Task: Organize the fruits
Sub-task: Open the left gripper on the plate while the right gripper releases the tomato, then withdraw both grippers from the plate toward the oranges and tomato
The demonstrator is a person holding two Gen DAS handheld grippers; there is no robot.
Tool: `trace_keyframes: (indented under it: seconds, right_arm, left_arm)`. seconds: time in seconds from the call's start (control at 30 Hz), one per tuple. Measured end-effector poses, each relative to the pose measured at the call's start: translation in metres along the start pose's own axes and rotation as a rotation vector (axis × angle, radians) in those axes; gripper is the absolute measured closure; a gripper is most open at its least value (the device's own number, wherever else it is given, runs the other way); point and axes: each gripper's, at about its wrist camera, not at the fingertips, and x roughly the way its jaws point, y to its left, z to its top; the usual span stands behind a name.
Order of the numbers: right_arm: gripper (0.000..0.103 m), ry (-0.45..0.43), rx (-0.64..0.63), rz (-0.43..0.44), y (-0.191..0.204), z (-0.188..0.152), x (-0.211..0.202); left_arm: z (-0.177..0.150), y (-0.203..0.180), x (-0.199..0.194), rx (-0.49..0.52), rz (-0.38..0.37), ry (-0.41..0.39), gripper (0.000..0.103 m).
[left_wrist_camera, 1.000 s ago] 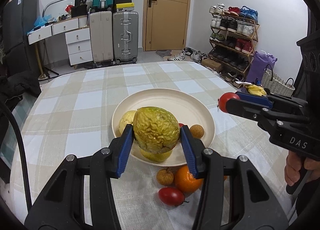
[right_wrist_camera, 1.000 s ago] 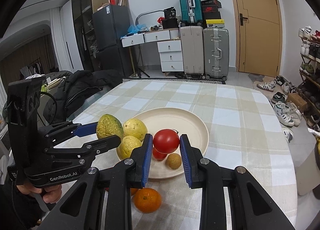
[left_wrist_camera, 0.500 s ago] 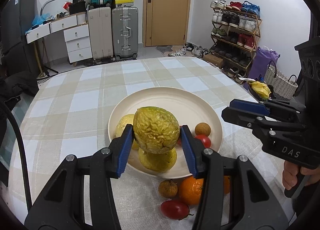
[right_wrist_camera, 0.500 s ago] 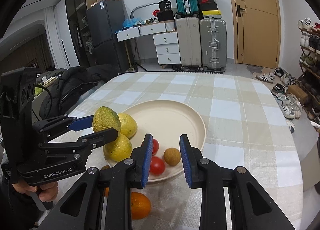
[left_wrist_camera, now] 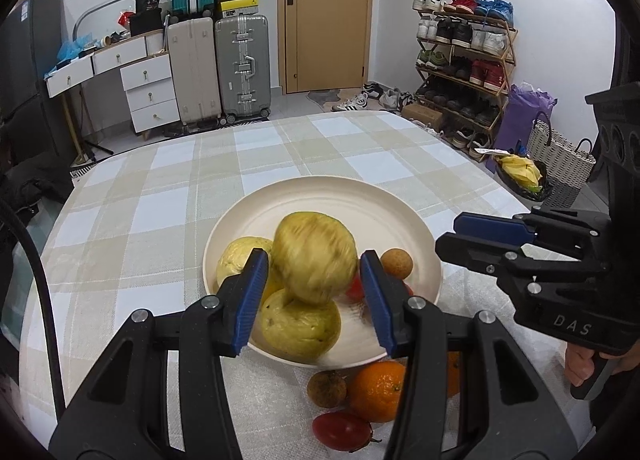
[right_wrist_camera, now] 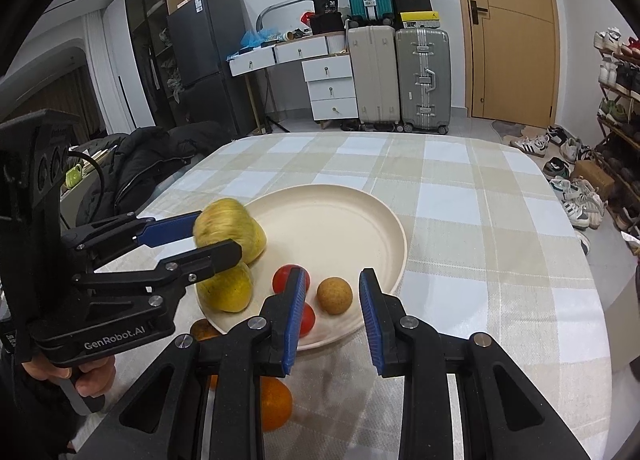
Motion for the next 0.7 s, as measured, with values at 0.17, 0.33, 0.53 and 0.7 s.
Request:
trace_keyframes:
  seconds: [0.17, 0.33, 0.53, 0.7]
  right_arm:
    - [0.057, 0.006, -0.028, -0.025, 0.002, -0.008, -0.006]
    - [0.019, -0.009, -0.047, -0.047, 0.008, -0.016, -0.019]
    - [0.001, -0.056, -0.011, -0.049, 0.011, -0.029, -0.04]
    - [0.0, -0.05, -0.004, -0.064, 0.017, -0.03, -0.049]
  left_arm:
    - [-0.005, 0.002, -0.009, -0.016, 0.005, -0.003, 0.047]
    - [-0.017, 0.006, -0.032, -0.035, 0.044, -0.03, 0.021]
    - [-0.039, 0.012, -0.065, -0.064, 0.08, -0.06, 0.001]
    - [-0.057, 0.012, -0.085, -0.056, 0.09, -0.082, 0.001]
